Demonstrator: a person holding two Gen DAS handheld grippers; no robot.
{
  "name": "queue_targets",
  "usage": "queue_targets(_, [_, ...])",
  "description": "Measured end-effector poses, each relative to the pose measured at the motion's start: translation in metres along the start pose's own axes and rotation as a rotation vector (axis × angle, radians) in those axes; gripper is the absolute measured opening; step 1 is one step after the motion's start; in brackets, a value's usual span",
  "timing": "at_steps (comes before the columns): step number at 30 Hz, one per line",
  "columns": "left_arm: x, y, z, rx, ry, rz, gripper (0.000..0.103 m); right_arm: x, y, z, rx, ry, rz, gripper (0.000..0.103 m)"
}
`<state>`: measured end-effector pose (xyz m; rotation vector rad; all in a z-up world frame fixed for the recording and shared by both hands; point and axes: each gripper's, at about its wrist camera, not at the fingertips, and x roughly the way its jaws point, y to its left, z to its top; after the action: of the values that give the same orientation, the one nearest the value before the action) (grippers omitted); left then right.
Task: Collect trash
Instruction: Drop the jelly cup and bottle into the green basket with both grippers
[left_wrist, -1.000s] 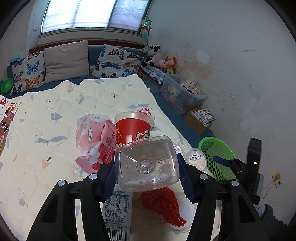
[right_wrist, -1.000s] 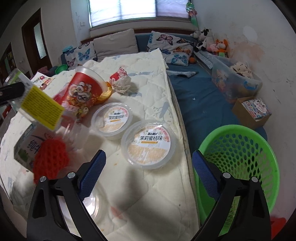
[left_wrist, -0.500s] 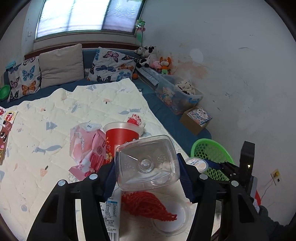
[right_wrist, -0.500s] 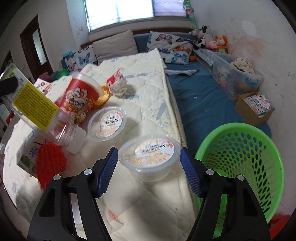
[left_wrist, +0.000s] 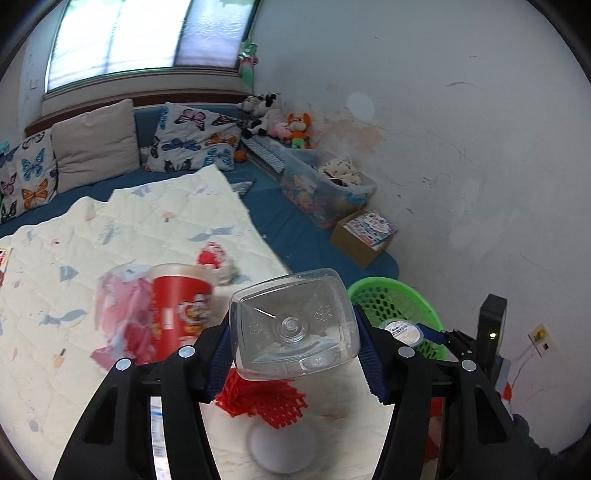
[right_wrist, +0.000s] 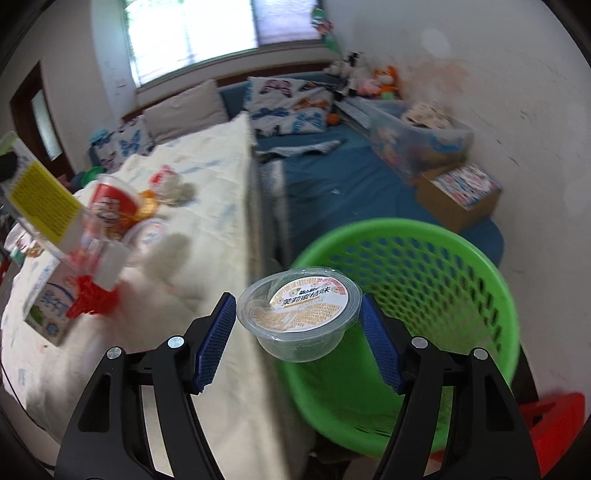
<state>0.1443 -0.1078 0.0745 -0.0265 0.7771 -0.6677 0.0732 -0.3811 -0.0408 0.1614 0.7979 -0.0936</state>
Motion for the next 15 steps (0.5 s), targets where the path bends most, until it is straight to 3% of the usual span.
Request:
queue_targets(5, [0.014, -0.029, 0.004, 0.028, 0.009, -0.031, 0.057, 0.005, -0.029, -0.014, 0.036, 0.030, -0.043, 0.070])
queue_targets(15, [0.051, -0.079, 0.006, 0.074, 0.058, -0.069, 0.057, 0.012, -0.061, -0.034, 0.082, 0.065, -0.042, 0.070])
